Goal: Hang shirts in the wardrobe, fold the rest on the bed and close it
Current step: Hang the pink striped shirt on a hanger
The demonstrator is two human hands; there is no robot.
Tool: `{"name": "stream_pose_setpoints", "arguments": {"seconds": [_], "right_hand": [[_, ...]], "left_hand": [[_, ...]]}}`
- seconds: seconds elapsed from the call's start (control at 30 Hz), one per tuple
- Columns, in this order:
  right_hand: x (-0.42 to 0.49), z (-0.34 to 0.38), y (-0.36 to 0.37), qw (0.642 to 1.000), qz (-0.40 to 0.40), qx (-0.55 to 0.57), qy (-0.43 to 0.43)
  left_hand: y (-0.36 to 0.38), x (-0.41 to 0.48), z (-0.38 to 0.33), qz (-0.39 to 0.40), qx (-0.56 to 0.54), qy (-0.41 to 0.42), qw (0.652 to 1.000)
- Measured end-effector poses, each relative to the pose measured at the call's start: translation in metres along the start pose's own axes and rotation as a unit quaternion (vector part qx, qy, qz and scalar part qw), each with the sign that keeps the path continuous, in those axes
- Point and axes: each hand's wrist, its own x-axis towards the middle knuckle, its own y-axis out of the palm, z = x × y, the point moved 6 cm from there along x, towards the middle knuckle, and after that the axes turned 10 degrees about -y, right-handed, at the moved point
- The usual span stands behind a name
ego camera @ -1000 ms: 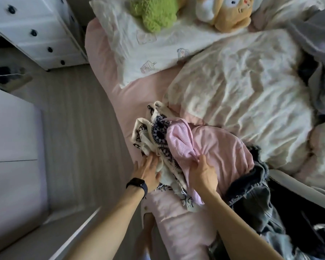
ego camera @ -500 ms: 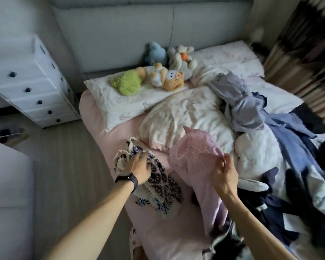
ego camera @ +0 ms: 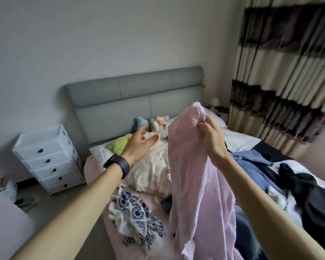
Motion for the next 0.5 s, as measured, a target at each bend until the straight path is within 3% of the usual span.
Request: {"name": "stream_pose_setpoints", "arguments": {"seconds": [0.1,0.23,0.3,0.43,0.5], "right_hand": [[-0.004,0.028,-0.001,0.997,0.070,0.046,0.000],[-0.026,0.042,0.004,0.984,0.175,0.037,0.020],[-0.033,0.042,0.002,0.982,0.187,0.009,0.015],[-0.043,0.033,-0.002,0.960,0.151,-0.231,-0.045],[-0.056,0.035,0.008,0.946,0.125,-0.297,-0.046]], "left_hand": [[0.000,-0.029,-0.043,0.055,-0.080,0.035,0.995],[0.006,-0.062,-0.066,0.110,0.145,0.115,0.977],[0.008,-0.075,-0.059,0.119,0.130,0.104,0.979],[-0.011,-0.099,-0.036,0.011,0.082,0.080,0.993],[-0.017,-0.115,-0.027,-0.010,0.081,0.086,0.993]]}}
